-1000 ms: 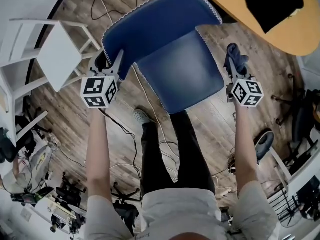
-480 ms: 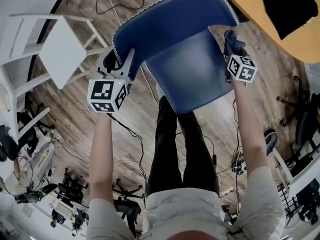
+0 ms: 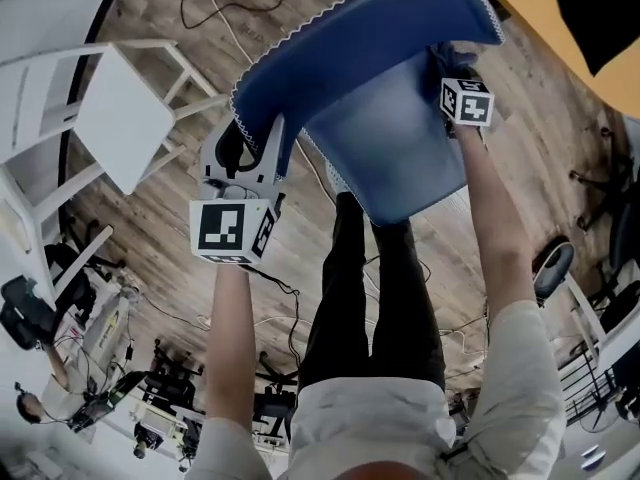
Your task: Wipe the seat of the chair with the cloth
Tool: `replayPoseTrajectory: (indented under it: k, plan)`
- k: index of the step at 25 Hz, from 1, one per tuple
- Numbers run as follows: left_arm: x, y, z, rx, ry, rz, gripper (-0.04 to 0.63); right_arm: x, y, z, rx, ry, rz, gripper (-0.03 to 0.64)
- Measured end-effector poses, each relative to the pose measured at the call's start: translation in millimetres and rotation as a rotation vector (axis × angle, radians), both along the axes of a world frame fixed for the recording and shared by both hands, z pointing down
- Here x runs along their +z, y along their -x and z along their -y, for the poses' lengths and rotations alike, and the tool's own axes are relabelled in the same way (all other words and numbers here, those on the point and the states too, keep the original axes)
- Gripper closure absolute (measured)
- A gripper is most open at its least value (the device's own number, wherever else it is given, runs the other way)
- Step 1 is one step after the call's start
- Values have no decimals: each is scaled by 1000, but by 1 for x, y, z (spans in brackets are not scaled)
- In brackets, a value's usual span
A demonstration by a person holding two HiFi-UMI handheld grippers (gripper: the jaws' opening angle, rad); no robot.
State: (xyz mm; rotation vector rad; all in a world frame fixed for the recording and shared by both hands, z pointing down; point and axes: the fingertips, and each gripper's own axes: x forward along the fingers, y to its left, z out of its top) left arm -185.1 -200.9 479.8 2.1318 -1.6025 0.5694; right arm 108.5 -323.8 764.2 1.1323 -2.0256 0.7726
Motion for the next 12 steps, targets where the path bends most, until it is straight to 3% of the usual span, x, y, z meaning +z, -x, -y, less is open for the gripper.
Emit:
replayPoseTrajectory:
  k: [3,6,12]
  plan:
    - [2,-1,0,-26,-7,-54,414,25,13,-7,-81,9,-72,572]
    - [2,2,1,-35,-23,-90,414,22,15,-4,-38,-28,-80,572]
    - [4,2,0,-35,-25,-103,414,23,18,-6,-43,-9,-133,572]
